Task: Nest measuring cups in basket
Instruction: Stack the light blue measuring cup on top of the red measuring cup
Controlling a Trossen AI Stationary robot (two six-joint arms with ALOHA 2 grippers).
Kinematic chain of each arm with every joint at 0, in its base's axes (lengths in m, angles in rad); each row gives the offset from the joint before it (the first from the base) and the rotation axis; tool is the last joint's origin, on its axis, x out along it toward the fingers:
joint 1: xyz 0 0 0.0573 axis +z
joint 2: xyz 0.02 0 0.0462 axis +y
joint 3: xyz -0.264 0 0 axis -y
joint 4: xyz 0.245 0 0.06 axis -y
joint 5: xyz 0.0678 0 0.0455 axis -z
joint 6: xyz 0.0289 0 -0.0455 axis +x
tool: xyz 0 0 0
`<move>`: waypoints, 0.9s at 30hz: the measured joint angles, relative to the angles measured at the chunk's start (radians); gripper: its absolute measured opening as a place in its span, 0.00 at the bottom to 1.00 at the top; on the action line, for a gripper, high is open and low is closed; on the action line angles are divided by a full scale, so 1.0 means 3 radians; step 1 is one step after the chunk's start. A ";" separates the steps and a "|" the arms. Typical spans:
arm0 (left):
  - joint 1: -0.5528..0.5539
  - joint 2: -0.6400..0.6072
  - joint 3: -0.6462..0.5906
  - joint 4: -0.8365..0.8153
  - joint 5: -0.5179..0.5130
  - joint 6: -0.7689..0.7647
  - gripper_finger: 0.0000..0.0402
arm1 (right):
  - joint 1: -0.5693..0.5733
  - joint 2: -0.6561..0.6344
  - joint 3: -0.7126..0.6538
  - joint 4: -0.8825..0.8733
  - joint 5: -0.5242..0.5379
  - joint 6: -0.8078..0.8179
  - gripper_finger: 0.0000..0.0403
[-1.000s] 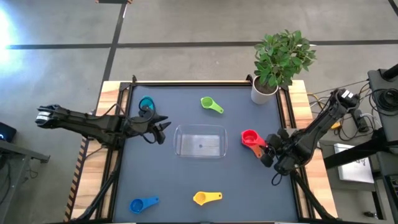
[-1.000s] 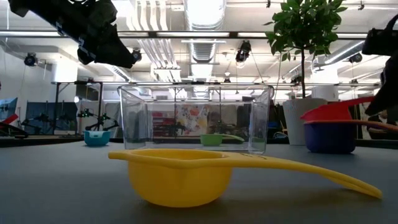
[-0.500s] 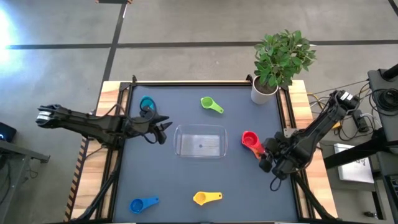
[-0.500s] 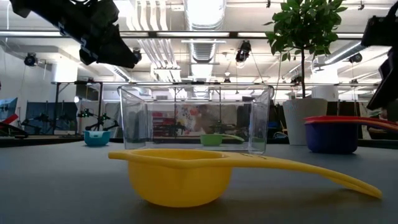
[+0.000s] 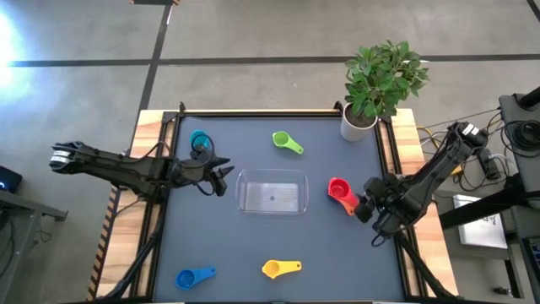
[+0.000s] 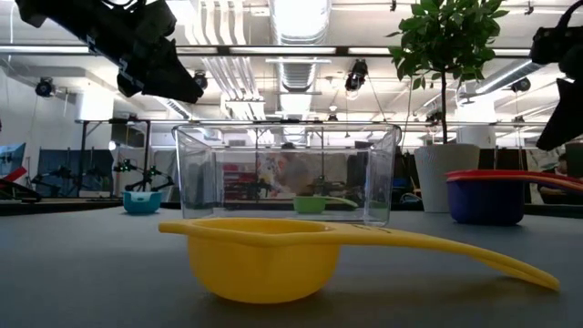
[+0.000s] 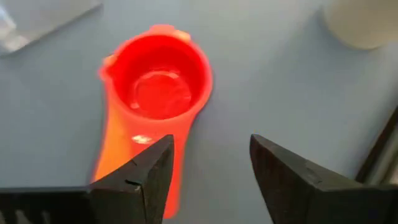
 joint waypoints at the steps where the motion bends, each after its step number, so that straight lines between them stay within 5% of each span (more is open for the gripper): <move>1: 0.0002 0.0006 0.0000 -0.0001 0.0000 0.0000 0.31 | -0.0005 0.0027 0.0000 -0.0004 -0.0037 -0.0021 0.46; 16: 0.0025 0.0032 0.0000 0.0003 -0.0004 0.0000 0.31 | -0.0152 0.0504 0.0008 0.0058 -0.0390 -0.0409 0.28; 27: 0.0028 0.0032 0.0000 0.0013 -0.0003 0.0000 0.31 | -0.0253 0.0525 0.0087 0.0394 -0.0496 -0.0698 0.30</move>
